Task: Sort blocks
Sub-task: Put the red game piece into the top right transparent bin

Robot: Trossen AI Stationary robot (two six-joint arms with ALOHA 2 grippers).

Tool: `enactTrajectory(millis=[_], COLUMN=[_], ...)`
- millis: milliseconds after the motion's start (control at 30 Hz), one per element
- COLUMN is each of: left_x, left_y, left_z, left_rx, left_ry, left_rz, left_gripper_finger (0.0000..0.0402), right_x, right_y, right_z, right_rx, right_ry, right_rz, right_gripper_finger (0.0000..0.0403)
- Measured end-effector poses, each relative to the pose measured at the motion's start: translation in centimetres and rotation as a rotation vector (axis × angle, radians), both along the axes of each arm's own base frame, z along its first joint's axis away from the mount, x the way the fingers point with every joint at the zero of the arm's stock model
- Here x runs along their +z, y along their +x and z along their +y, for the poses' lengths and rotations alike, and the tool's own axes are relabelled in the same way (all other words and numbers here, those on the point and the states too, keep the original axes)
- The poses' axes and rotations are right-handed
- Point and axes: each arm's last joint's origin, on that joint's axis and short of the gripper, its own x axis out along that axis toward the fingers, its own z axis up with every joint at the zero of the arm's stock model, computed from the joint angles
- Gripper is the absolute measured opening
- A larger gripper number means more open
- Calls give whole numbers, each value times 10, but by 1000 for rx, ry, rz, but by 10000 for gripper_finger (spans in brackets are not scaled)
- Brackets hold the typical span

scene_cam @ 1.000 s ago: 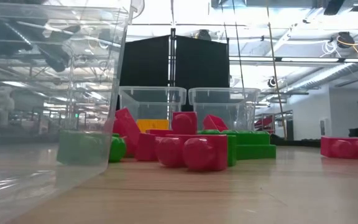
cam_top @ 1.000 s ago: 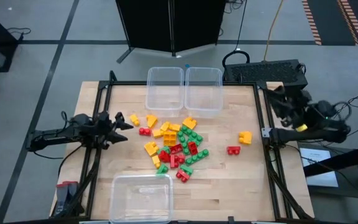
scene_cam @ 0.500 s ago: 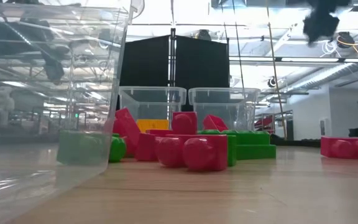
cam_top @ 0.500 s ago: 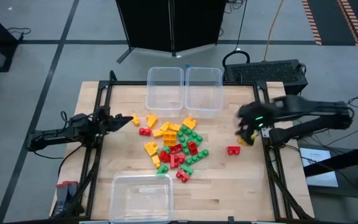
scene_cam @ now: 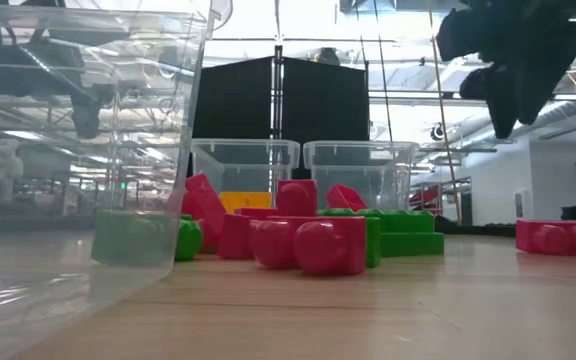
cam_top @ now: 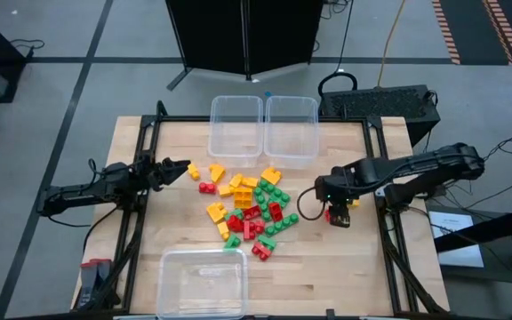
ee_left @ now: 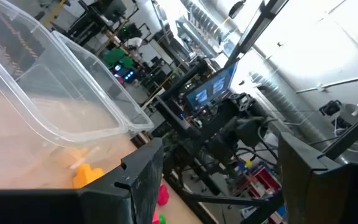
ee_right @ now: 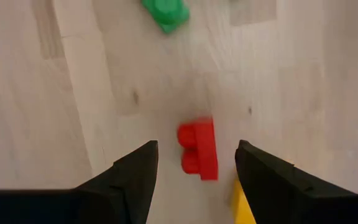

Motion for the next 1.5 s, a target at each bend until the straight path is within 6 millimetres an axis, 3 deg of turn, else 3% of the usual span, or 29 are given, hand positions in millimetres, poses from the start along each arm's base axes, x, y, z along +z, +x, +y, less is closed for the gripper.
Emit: enactTrajectory(millis=[233, 533, 700, 1033, 1100, 1233, 1500], left_x=[0, 0, 0, -3, -5, -5, -8], left_y=[0, 0, 0, 1, 1, 1, 2], left_z=[0, -1, -1, -1, -1, -1, 0], left_rx=[0, -18, -21, -22, -23, -23, -17], left_ry=[0, 7, 10, 6, 4, 4, -2], left_rz=[-2, -1, 6, 38, 51, 57, 90], left_gripper_finger=[210, 210, 210, 210, 210, 210, 210], right_x=[-30, -63, -82, -120, -124, -127, -118], right_y=[-7, -15, -24, -40, -41, -38, -27], right_z=[-1, 0, 4, 1, 1, 2, 4], right_rx=[-53, -119, -83, -116, -137, -138, -196], right_ry=[2, 14, 6, -62, -62, -43, -24], right_rz=[54, 68, 90, 101, 115, 120, 79], right_gripper_finger=[218, 312, 322, 279, 247, 142, 137])
